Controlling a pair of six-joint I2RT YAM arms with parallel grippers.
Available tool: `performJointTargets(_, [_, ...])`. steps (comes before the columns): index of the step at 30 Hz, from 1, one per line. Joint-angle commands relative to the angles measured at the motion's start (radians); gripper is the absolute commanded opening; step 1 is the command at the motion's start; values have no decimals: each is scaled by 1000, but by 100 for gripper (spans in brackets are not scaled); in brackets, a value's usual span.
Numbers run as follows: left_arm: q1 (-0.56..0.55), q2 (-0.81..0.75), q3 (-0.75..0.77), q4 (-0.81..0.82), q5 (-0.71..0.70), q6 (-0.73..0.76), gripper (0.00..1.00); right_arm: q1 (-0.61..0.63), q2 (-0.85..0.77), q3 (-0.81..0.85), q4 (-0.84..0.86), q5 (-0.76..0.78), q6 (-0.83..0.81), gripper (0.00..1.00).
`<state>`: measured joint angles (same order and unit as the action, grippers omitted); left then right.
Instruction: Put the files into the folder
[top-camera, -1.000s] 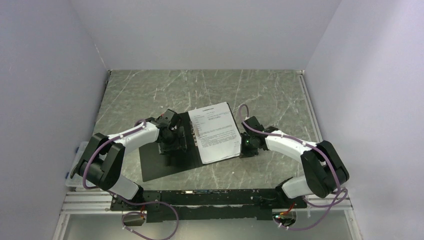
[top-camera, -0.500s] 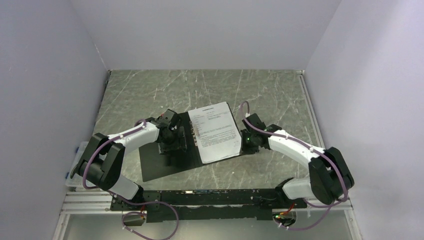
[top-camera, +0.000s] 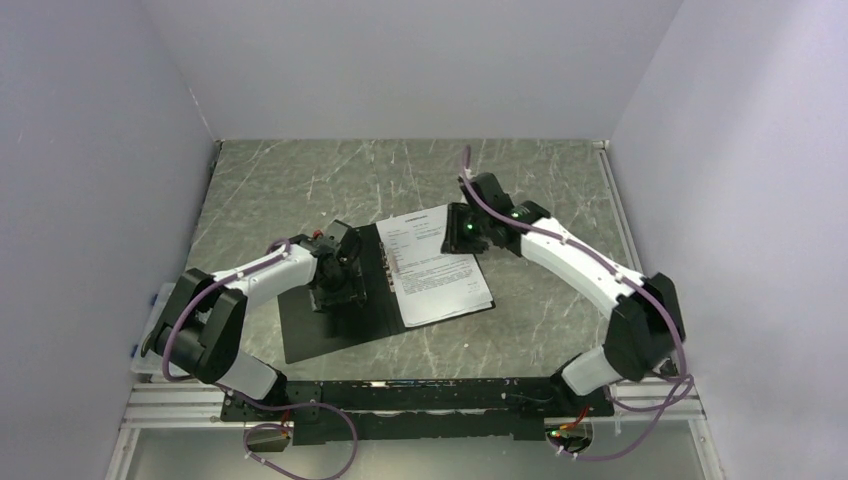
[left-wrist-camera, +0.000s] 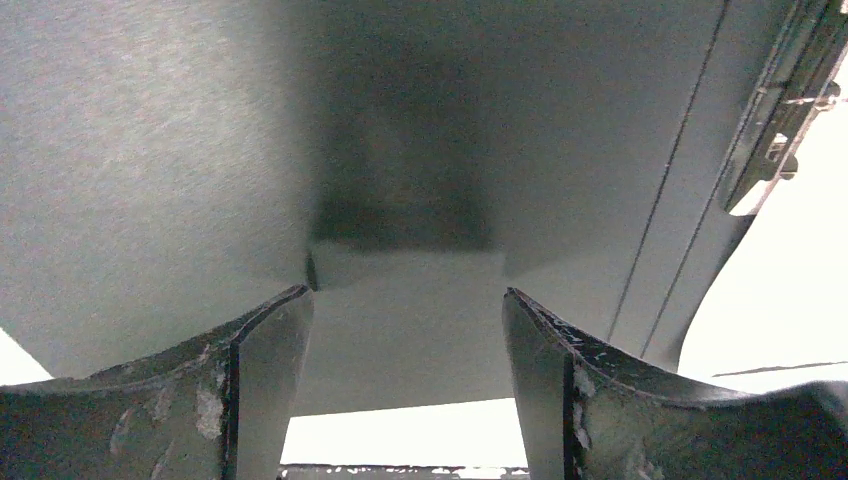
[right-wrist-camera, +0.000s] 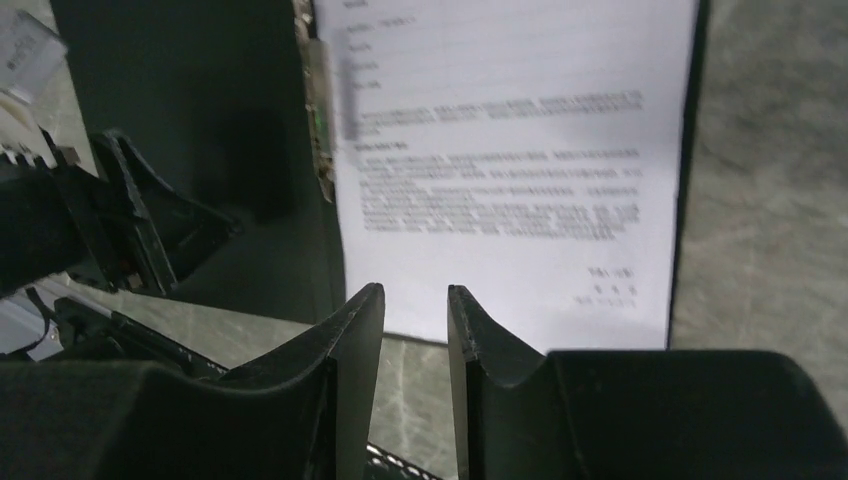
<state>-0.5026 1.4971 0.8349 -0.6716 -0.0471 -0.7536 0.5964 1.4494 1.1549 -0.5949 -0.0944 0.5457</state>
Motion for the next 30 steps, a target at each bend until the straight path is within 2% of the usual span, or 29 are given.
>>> performJointTargets(1, [4, -65, 58, -104, -103, -58, 75, 50, 116, 164, -12, 33, -35, 35])
performJointTargets(9, [5, -41, 74, -155, -167, -82, 79, 94, 327, 329, -7, 40, -48, 36])
performJointTargets(17, [6, 32, 37, -80, -142, -89, 83, 130, 481, 448, -8, 29, -52, 37])
performJointTargets(30, [6, 58, -56, -14, -96, -81, 83, 184, 647, 587, -55, 78, -47, 38])
